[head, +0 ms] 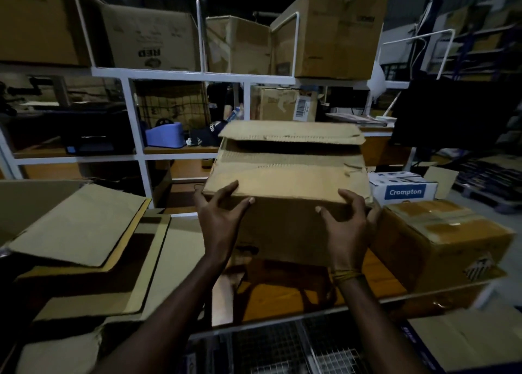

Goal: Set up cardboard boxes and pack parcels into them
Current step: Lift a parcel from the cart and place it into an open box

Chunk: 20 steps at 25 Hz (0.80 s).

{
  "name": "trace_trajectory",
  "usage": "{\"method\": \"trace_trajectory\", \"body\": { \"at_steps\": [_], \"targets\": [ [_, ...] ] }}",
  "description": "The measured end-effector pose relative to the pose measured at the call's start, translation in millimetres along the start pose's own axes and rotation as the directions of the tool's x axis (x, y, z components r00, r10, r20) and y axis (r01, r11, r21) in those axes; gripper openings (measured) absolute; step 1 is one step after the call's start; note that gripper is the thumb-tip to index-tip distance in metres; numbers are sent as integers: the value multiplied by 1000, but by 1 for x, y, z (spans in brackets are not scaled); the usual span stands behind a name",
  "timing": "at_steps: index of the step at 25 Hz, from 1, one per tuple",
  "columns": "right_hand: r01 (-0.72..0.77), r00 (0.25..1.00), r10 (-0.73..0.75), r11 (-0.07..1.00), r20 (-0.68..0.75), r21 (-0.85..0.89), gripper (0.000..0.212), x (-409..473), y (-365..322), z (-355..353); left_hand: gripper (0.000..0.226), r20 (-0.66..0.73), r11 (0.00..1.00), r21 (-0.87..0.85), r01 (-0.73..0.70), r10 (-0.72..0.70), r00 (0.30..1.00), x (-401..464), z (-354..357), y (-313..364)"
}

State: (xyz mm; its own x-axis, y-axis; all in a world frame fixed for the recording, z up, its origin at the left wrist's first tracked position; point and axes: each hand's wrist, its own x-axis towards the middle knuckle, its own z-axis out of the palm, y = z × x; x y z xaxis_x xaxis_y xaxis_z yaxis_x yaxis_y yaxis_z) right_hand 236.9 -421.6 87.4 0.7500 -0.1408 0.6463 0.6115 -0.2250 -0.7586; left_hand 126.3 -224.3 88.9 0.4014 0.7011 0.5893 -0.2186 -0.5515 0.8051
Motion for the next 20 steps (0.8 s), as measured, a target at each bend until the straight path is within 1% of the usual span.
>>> {"method": "trace_trajectory", "body": {
  "at_steps": [4, 6, 10, 12, 14, 17, 20],
  "targets": [
    [75, 991, -68, 996, -113, 56, 61, -30, -44, 2, 49, -58, 985, -68, -159, 155, 986, 8, -45, 8],
    [131, 981, -119, 989, -150, 70, 61, -46, -63, 2, 48, -78, 972, -113, -205, 197, 977, 9, -67, 10],
    [188, 970, -171, 979, -173, 83, 60, -74, -96, 1, 46, -100, 951, -203, -233, 217, 971, 3, -109, 20],
    [210, 963, -193, 975, -186, 76, 63, -87, -113, -2, 45, -117, 938, -225, -263, 242, 963, 0, -127, 30],
    [224, 958, -206, 972, -198, 72, 63, -98, -132, -7, 44, -122, 932, -235, -277, 254, 959, -5, -146, 43],
    [247, 954, -224, 964, -200, 95, 54, -113, -156, -16, 43, -154, 927, -222, -303, 274, 949, -14, -173, 59],
    [276, 946, -246, 953, -211, 128, 54, -129, -181, -25, 42, -190, 916, -220, -335, 296, 936, -25, -204, 75]
  ]
}}
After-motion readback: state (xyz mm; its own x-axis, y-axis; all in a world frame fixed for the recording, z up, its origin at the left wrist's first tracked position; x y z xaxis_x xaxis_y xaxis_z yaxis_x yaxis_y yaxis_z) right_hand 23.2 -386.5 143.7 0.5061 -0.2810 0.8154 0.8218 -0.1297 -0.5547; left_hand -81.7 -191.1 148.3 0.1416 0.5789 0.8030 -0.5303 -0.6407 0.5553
